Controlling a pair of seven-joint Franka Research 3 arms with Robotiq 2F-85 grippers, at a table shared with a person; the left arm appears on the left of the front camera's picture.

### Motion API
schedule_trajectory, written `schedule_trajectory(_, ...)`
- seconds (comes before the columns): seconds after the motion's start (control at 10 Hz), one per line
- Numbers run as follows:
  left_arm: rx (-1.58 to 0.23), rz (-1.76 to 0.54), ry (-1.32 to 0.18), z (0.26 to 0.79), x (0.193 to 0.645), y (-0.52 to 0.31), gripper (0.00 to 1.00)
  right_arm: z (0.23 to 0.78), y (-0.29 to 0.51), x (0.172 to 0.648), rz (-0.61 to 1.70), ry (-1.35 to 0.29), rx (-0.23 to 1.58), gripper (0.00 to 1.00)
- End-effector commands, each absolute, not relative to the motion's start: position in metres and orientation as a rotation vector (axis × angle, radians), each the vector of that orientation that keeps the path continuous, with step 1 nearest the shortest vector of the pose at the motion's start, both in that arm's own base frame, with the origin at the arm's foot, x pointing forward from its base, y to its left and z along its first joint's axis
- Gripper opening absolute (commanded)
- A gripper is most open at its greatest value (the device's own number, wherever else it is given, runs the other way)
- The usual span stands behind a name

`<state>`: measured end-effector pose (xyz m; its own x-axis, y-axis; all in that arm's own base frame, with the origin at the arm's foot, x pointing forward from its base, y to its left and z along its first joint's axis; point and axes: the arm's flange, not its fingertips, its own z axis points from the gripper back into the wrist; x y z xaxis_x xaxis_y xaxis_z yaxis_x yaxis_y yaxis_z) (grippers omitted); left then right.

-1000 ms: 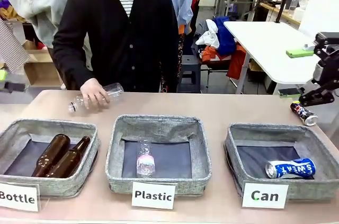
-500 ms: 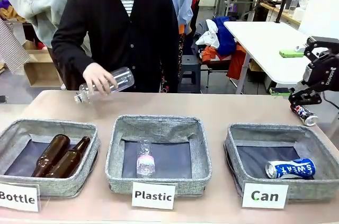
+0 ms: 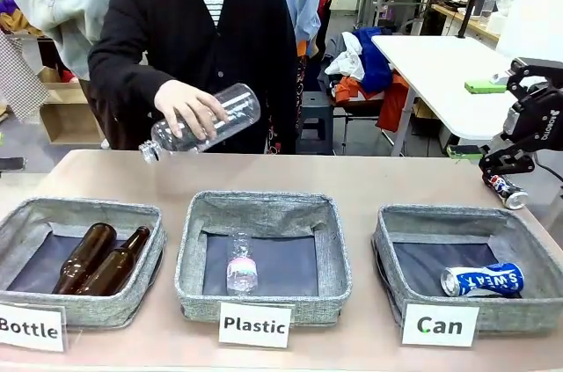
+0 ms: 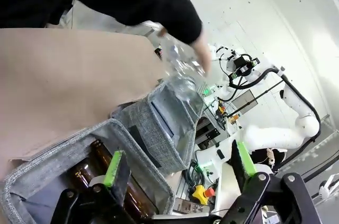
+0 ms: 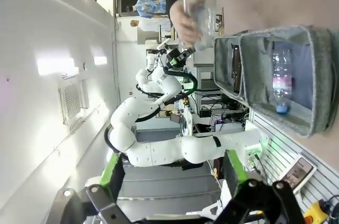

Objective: Sort the can waste into the basket.
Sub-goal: Pick up the can waste from the table and place it in the right Fabric basket.

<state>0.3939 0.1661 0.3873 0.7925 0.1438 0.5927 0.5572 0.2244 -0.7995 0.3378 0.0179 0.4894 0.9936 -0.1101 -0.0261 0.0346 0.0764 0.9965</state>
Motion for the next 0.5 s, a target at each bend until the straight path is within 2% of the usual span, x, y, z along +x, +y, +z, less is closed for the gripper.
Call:
schedule_trajectory(0.0, -1.322, -0.32, -0.627, 0.39, 0.39, 0.168, 1.0, 0.493, 0.019, 0.335, -0.12, -0.041, 1.491, 1.0)
schedule_trajectory(0.3, -1.322, -0.32, -0.627, 0.39, 0.39, 0.168, 1.0, 0.489, 0.018, 0.338, -0.109, -0.061, 1.491, 1.0)
schedule_trajectory(0.4, -1.322, -0.32, -0.627, 0.39, 0.39, 0.168, 1.0, 0.489, 0.013, 0.354, -0.068, -0.483, 0.974, 1.0)
